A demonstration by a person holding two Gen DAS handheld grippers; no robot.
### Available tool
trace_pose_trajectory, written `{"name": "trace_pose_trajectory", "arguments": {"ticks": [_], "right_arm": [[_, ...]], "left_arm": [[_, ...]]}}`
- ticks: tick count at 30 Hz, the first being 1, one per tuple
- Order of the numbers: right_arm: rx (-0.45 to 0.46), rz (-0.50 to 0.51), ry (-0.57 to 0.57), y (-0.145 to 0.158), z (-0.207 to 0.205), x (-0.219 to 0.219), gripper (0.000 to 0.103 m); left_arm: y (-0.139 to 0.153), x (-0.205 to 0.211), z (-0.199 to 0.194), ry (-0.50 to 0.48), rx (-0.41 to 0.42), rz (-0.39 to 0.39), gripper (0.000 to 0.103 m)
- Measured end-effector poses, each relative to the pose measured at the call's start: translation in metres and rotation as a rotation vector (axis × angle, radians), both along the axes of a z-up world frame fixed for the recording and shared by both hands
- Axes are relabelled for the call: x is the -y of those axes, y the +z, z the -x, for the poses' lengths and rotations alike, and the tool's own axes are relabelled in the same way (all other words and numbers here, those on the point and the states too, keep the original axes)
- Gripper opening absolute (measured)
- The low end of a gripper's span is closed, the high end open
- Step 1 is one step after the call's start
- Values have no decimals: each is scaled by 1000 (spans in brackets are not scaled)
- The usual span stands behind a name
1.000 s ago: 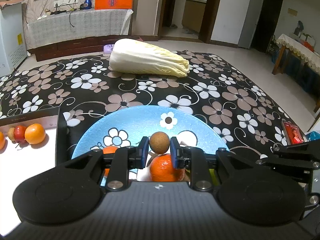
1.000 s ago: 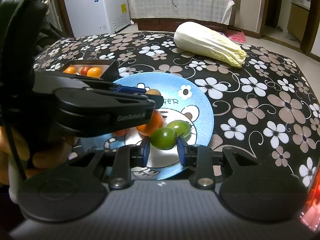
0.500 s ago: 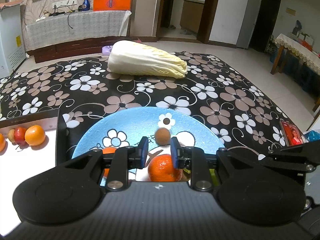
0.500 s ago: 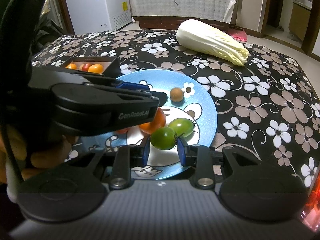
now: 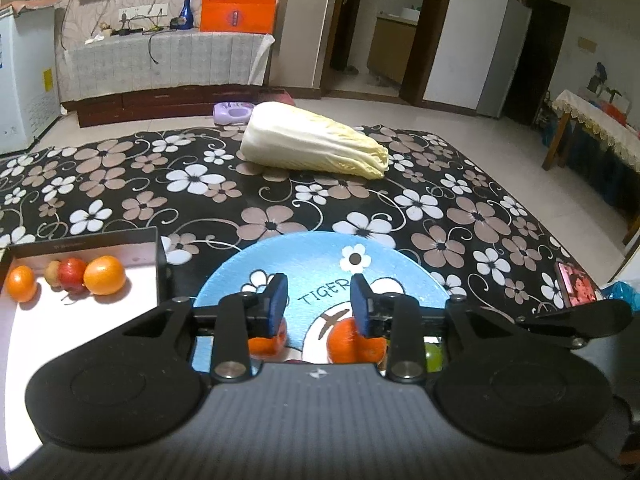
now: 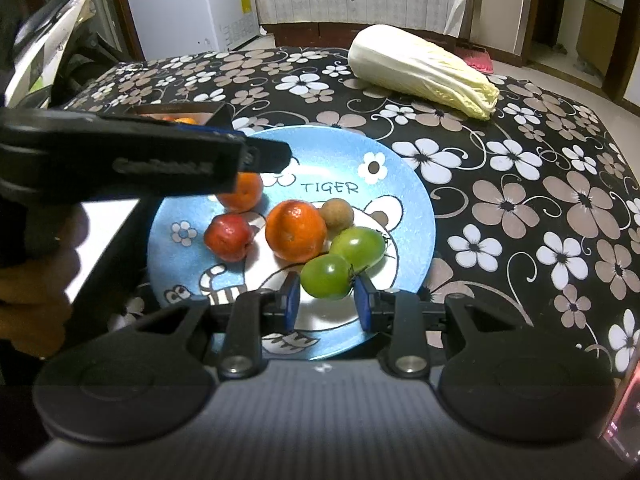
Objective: Organize fruits
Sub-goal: 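Lower the brown round fruit onto the plate and open the left tool, then withdraw both tools from the plate back over the fruit tray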
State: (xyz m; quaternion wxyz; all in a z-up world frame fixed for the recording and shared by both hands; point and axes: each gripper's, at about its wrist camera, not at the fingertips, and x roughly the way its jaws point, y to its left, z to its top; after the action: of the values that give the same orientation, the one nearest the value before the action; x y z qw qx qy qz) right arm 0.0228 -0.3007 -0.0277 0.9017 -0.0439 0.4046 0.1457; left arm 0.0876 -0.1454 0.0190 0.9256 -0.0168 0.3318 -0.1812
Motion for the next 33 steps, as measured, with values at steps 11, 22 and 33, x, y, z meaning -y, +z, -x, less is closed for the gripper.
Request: {"name": "trace_pose_trajectory", "arguments": {"ticks": [11,22,33], "right_arm": [[-2,16,-13,-4,-7,-6,34],[51,5,-30,5,-4,-6,42],[118,-22,-50,18,-6,-11,45]], "left_arm": [[0,-8,4,6,-6,-9,40],[-3,-17,4,24,-12,-23,40],[1,-42,8,48,-5,-33,41]]}}
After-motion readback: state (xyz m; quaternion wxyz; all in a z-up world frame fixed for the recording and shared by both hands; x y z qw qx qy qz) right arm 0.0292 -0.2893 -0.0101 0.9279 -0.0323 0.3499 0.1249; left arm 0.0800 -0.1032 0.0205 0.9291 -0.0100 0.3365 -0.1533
